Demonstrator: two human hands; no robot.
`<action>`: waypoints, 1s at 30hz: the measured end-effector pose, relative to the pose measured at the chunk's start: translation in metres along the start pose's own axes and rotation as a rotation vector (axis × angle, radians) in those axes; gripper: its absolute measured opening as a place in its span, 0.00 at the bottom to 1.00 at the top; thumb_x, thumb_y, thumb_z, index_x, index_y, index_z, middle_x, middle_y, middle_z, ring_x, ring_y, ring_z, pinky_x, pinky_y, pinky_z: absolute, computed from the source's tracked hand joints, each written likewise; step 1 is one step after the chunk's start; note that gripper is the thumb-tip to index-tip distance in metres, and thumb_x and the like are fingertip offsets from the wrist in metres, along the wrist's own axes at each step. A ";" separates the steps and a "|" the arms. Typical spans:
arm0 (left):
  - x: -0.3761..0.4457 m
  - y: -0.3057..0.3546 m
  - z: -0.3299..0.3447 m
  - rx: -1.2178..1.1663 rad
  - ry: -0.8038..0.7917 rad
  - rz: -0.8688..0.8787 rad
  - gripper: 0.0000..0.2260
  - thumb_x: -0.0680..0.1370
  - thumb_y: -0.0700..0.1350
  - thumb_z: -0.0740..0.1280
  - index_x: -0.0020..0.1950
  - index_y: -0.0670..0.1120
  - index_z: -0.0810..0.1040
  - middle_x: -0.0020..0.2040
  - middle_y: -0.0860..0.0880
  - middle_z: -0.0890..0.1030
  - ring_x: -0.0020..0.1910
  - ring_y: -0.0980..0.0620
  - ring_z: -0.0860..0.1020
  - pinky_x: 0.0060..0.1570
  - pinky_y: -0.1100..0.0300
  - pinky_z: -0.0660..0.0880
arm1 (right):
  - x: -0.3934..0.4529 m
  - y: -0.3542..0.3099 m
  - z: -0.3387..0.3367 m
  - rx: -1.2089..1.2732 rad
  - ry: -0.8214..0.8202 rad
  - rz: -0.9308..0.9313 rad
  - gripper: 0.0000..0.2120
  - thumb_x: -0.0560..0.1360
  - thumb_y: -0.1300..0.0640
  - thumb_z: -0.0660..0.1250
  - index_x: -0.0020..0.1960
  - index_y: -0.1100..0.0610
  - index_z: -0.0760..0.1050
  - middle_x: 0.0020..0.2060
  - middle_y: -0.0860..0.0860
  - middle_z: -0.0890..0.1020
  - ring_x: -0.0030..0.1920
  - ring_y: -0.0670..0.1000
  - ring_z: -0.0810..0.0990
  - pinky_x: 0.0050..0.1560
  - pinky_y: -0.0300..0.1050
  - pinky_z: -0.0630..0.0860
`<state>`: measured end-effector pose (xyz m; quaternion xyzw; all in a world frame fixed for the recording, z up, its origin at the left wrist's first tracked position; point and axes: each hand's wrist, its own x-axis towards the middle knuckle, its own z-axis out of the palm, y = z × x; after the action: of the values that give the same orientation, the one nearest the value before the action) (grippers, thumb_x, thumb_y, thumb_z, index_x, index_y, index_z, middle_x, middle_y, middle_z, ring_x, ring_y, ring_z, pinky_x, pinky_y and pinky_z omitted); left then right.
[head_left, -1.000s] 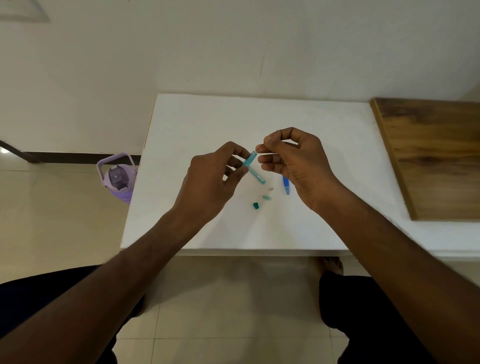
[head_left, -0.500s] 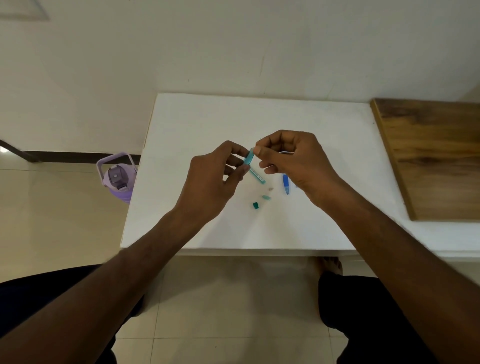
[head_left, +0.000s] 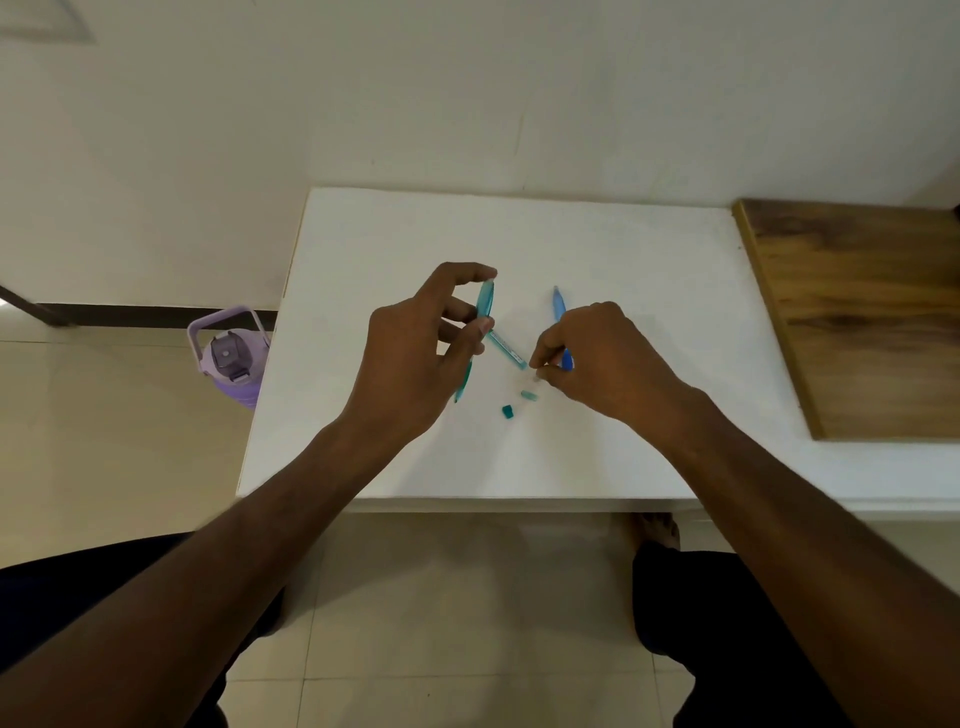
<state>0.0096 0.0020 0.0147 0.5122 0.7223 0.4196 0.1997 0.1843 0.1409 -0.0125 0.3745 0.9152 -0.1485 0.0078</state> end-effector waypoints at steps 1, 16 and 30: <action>-0.001 0.000 0.000 -0.003 -0.001 0.002 0.20 0.82 0.51 0.70 0.73 0.55 0.73 0.49 0.58 0.83 0.44 0.57 0.87 0.44 0.68 0.82 | 0.000 0.000 0.001 -0.001 -0.013 0.007 0.06 0.76 0.49 0.77 0.52 0.46 0.88 0.44 0.45 0.88 0.34 0.43 0.75 0.47 0.37 0.77; -0.004 -0.011 -0.002 0.067 0.019 -0.002 0.12 0.83 0.51 0.70 0.66 0.51 0.78 0.50 0.54 0.87 0.42 0.56 0.86 0.37 0.77 0.74 | -0.006 -0.023 -0.027 0.609 0.293 0.093 0.05 0.72 0.52 0.75 0.42 0.52 0.80 0.40 0.45 0.88 0.42 0.46 0.87 0.49 0.42 0.83; -0.007 -0.009 0.002 0.104 0.003 0.068 0.09 0.84 0.49 0.68 0.64 0.53 0.80 0.52 0.52 0.88 0.49 0.53 0.86 0.44 0.62 0.82 | -0.010 -0.041 -0.033 0.903 0.247 0.134 0.06 0.78 0.57 0.76 0.54 0.50 0.87 0.45 0.44 0.89 0.47 0.44 0.88 0.55 0.43 0.85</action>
<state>0.0090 -0.0042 0.0054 0.5456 0.7256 0.3887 0.1575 0.1659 0.1156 0.0310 0.4138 0.7269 -0.4850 -0.2553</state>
